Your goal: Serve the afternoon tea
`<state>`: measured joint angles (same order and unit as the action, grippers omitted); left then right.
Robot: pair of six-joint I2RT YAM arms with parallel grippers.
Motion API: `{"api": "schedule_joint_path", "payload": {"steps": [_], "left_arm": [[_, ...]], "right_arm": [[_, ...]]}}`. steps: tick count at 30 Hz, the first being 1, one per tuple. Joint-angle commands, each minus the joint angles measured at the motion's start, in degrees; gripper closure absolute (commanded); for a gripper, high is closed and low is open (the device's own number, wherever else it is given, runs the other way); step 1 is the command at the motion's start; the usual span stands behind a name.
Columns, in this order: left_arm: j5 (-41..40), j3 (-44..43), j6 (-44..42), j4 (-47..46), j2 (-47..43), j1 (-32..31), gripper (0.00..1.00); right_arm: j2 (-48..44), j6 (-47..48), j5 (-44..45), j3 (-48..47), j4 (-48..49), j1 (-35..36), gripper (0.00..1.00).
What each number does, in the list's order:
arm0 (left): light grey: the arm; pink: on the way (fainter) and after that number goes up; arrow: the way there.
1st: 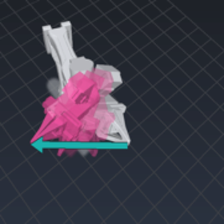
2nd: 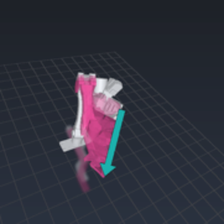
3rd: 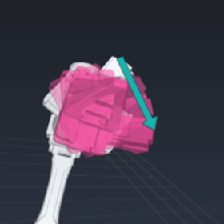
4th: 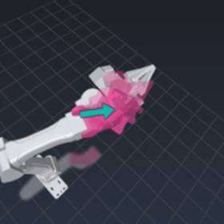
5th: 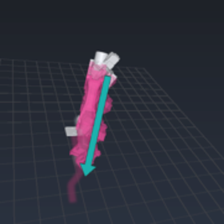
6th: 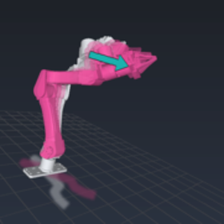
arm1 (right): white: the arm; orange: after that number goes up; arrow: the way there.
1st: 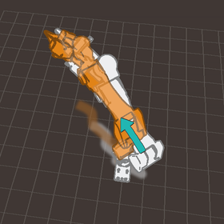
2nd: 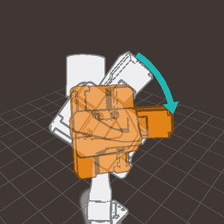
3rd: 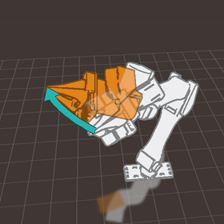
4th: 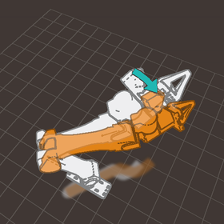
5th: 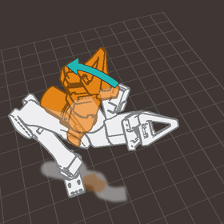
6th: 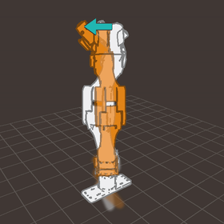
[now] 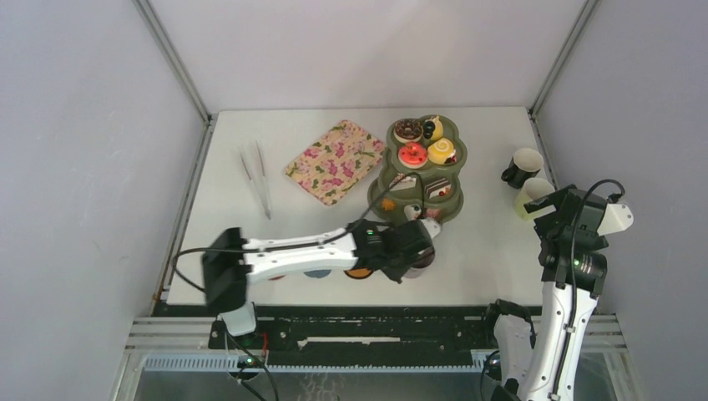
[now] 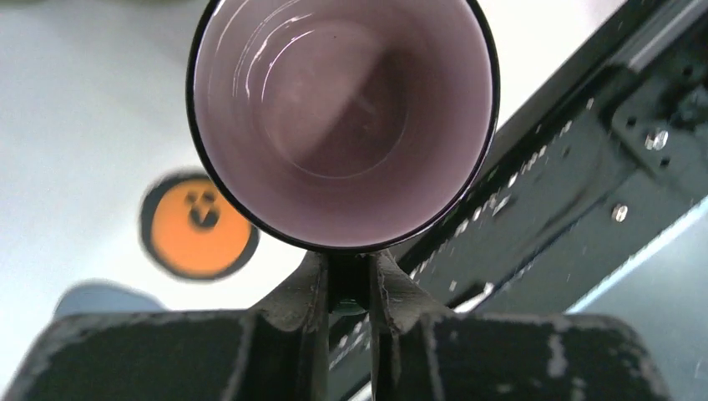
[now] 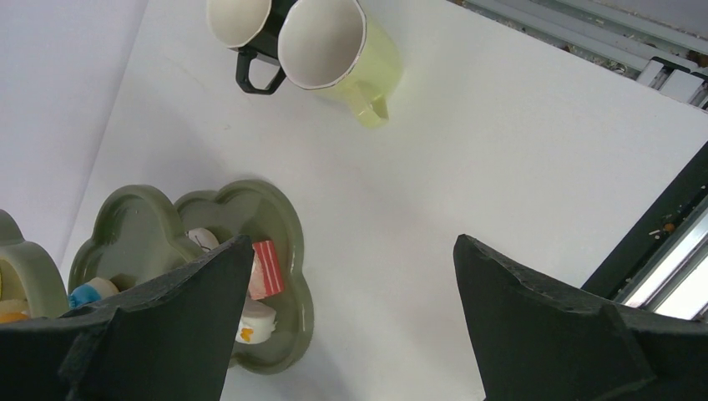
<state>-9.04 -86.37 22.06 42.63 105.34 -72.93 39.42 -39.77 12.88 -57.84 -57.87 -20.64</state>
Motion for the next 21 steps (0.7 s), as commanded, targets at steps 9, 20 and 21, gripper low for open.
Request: {"api": "schedule_joint_path", "payload": {"steps": [9,20,21], "left_arm": [[-16.78,26.84,18.05,0.48,-31.52,4.19,1.0],[-28.4,42.33,44.36,10.02,-48.23,17.62,1.0],[-28.92,43.12,46.26,11.15,-49.42,18.25,1.0]], "right_arm": [[0.06,1.09,1.67,-1.21,1.21,1.24,0.03],[0.47,2.7,-0.73,-0.78,2.49,2.18,0.03],[0.46,2.71,-0.75,-0.71,2.41,2.26,0.02]]}}
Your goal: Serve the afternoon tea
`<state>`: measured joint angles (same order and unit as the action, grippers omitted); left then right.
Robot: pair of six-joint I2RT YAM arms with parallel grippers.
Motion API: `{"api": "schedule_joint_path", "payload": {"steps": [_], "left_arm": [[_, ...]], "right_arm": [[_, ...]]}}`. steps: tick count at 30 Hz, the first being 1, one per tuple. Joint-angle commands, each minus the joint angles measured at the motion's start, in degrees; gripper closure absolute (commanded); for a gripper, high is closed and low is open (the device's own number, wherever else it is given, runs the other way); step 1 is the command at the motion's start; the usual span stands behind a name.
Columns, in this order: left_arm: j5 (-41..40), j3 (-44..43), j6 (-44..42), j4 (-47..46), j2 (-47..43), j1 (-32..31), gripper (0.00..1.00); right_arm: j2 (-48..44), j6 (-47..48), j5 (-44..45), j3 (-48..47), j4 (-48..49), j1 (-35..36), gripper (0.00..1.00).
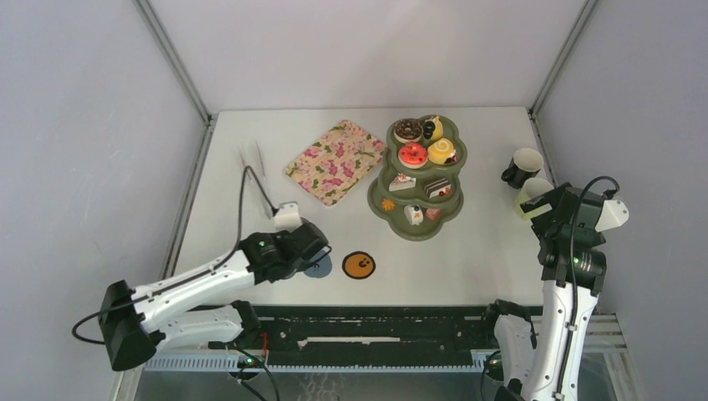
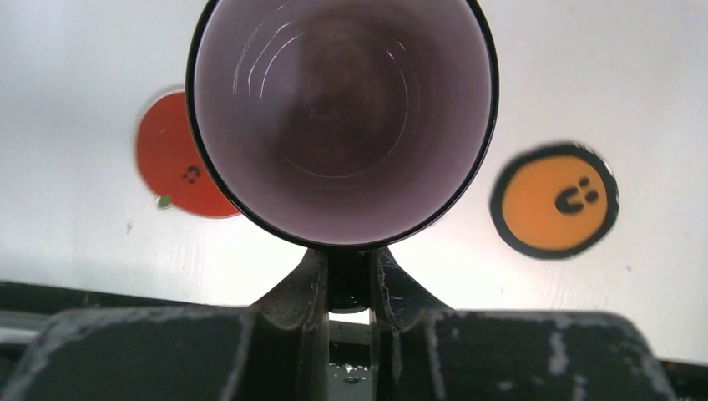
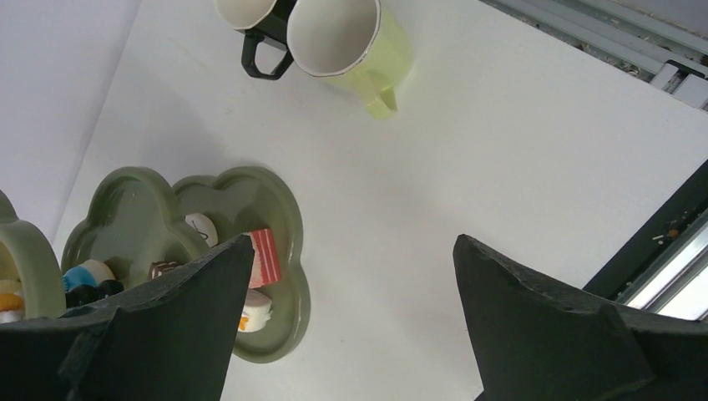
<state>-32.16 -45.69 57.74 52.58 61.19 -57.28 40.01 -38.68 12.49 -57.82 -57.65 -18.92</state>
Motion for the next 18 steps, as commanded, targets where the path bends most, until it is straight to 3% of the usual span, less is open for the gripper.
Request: {"api": "schedule_joint_path", "payload": {"steps": [1,18], "left_arm": [[-6.19,3.32,12.09,2.17,-6.56,2.95,1.0],[-2.83,13.78,23.48,4.81,-15.87,6.06,1.0]], "right_arm": [[-0.11,1.63,-0.41,-0.65,2.24,0.59,0.02],[0.02,1.35,-2.15,1.75,3.19,0.65,0.03]]}}
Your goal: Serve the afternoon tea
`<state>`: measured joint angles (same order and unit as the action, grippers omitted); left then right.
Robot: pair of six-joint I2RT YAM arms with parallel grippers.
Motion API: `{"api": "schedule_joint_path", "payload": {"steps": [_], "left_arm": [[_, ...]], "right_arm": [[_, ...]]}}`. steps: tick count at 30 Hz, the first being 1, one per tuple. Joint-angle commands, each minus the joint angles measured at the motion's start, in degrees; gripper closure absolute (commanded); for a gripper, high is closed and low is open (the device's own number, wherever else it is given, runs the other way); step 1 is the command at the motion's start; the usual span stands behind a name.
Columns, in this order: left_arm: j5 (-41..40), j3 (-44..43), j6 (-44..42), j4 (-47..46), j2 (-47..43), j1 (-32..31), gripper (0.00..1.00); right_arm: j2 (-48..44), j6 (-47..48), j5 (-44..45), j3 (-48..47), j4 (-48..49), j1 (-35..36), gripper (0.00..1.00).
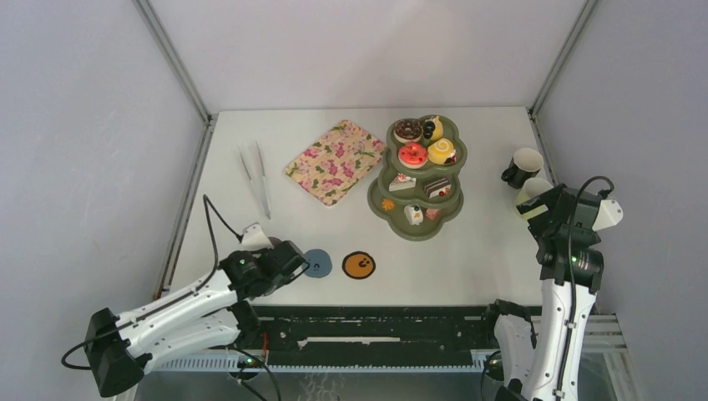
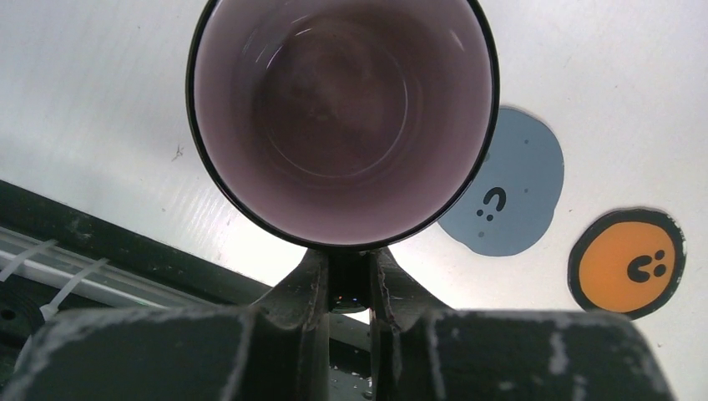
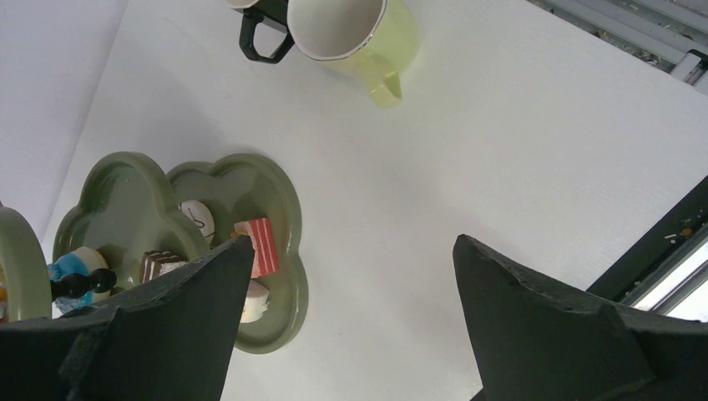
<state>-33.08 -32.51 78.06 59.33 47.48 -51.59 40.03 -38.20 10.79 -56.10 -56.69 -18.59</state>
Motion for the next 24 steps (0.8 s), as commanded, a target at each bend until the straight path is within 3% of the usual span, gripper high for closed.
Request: {"api": "schedule_joint_path", "payload": {"steps": [1,8,20,24], "left_arm": [[-1.29,1.23,3.34,-2.32,-2.4,0.4,1.0],[-2.53,2.69,4.9,-0.94,-2.71,0.62,1.0],[-5.83,-4.71,2.45,6.68,-1.22,0.62,1.0],[-5.26,-4.49,1.37,5.28,-1.31,0.62,1.0]], "right_arm": [[0.16,0.82,-0.58,0.02,2.28,0.31,0.03],[0.39,0.34,-1.46,0.1,2.44,0.31,0.03],[0.38,0.22,-1.47,0.94,2.78,0.31,0.04],[0.23,0.09,-1.49,1.08,2.77,0.33,0.04]]}}
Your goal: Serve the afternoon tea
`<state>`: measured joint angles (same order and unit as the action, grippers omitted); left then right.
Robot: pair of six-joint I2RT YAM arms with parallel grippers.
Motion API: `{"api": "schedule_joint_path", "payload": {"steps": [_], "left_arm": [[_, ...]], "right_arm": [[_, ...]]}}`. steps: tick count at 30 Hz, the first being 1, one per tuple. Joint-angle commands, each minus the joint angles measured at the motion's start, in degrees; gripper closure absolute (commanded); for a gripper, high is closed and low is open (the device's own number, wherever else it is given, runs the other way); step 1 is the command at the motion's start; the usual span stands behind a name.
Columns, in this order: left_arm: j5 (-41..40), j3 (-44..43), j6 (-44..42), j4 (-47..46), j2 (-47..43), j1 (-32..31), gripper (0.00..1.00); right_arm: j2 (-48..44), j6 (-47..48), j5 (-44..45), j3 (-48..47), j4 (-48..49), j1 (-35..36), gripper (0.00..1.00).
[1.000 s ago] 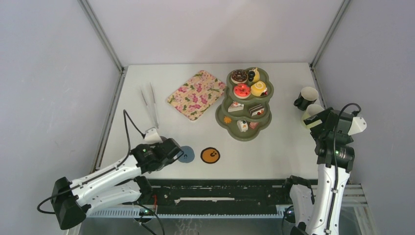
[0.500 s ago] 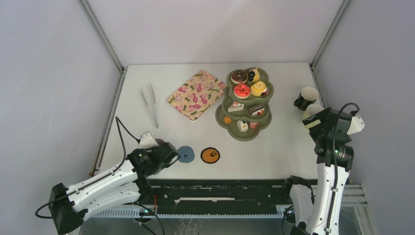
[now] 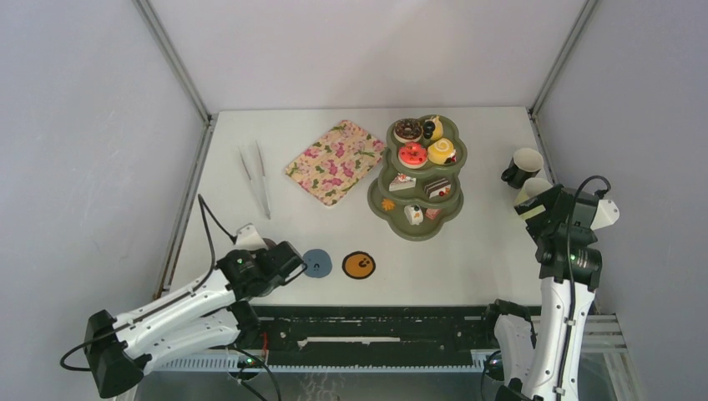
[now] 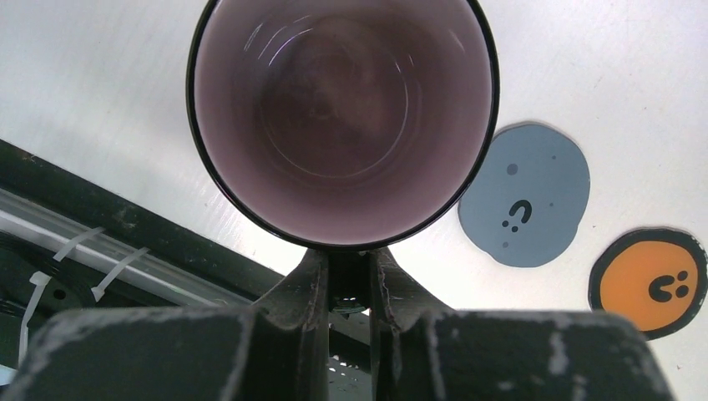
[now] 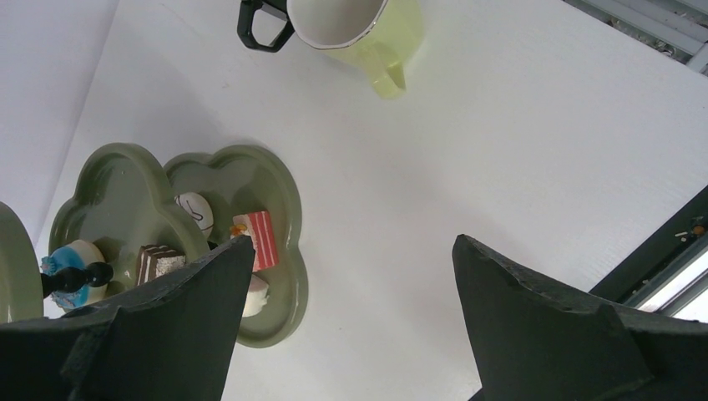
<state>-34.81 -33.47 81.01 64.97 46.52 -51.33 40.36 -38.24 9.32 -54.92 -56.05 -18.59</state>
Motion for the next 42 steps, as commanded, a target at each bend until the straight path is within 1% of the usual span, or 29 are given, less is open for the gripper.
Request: {"api": "schedule_joint_path", "payload": {"steps": [1,6,11,15,22,28,35,39,40,42], "left_arm": [[-3.09,-3.19,-1.78,-0.96,-0.23,0.33,1.0],[-1.61,-1.79,-2.28,-3.75,0.57,0.35,1.0],[-1.85,-0.92,-3.46,-6.53,1.38,0.35,1.0],[-0.66,-1.53,-3.63,-6.31,2.27,0.33,1.0],[-1.27,-0.75,-2.04,-4.9,2.17,0.35,1.0],[-1.97,-0.88,0.08,-3.22,3.03,0.35,1.0],[-1.87,0.42,1.73,-2.28,1.35,0.35,1.0],[-1.5,0.8,0.58,-3.52,1.87,0.3,1.0],[-1.35,0.54,0.36,-3.59,2.43,0.35,0.99],[-1.01,-0.05,-0.19,-3.32,3.85,0.32,0.93]], "right_arm": [[-0.3,0.16,0.22,-0.1,2.08,0.33,0.04],[-0.37,0.25,0.62,-0.02,1.91,0.35,0.04],[-0.46,-0.08,-0.01,0.07,2.17,0.31,0.04],[-0.46,-0.43,-0.27,0.07,2.26,0.31,0.04],[-0.72,0.09,-0.19,0.07,2.18,0.35,0.04],[-0.92,-0.73,-2.28,0.07,2.52,0.48,0.04],[-1.4,-0.56,-2.52,0.07,2.3,0.81,0.04],[-1.42,-0.37,-2.12,0.03,2.32,1.22,0.04],[-1.47,-0.28,-2.03,0.07,2.42,1.45,0.04],[-1.61,-0.19,-1.57,0.07,2.42,1.85,0.04]]}}
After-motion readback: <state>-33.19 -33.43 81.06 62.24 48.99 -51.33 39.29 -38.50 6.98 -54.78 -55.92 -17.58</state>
